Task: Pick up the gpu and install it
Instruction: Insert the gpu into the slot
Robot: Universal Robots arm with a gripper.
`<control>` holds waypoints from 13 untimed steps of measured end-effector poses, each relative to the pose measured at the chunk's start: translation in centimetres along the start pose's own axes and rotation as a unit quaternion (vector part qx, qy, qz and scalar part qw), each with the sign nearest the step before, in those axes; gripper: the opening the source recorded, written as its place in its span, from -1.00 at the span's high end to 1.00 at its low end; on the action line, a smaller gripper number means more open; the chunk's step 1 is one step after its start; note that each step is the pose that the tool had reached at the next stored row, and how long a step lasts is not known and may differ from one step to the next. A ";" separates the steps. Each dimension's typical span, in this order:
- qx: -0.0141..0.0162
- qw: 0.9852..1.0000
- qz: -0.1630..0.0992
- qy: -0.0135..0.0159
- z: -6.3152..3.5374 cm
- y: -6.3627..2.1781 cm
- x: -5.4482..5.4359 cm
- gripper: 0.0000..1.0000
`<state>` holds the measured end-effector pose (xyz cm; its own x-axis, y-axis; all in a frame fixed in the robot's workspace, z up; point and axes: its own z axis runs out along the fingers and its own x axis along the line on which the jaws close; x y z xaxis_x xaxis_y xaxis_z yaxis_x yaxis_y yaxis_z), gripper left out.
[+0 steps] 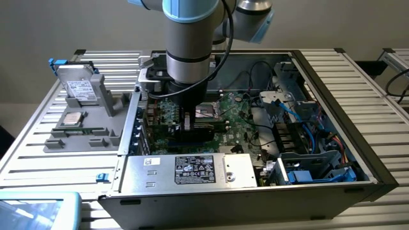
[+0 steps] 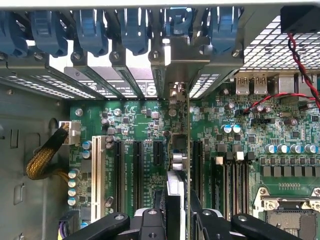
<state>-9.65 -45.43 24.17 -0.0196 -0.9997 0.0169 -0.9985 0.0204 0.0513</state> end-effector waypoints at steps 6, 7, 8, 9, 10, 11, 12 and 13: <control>-0.001 1.000 0.000 0.000 0.00 0.00 0.0 0.43; -0.002 1.000 0.000 0.000 0.00 0.00 0.0 0.43; -0.002 1.000 0.000 0.000 0.00 0.00 0.0 0.43; -0.002 1.000 0.000 0.000 0.00 0.00 0.0 0.43; -0.002 1.000 0.000 0.000 0.01 0.00 0.0 0.43; -0.003 1.000 -0.001 0.000 0.01 0.00 0.0 0.43; -0.003 1.000 -0.001 0.000 0.01 -0.01 0.0 0.43; -0.003 1.000 -0.001 0.000 0.01 0.00 0.0 0.43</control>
<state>-9.64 -45.45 24.17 -0.0183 -0.9997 0.0173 -0.9981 0.0193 0.0580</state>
